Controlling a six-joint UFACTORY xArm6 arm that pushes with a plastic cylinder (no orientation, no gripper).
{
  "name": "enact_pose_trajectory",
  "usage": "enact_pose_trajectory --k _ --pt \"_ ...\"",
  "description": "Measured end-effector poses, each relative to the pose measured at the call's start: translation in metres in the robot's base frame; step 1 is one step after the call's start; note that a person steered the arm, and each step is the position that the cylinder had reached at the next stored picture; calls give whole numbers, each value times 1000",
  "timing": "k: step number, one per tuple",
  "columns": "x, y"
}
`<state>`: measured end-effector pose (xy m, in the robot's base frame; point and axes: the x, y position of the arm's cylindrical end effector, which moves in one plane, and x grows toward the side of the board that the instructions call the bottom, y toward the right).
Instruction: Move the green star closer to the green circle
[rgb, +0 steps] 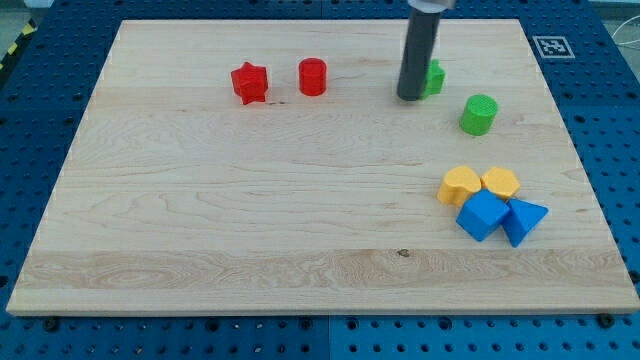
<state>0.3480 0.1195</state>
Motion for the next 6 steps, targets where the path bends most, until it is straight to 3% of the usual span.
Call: enact_pose_trajectory --k 1,3,6 --pt "0 -19" --pt "-52 -57" --pt "-43 20"
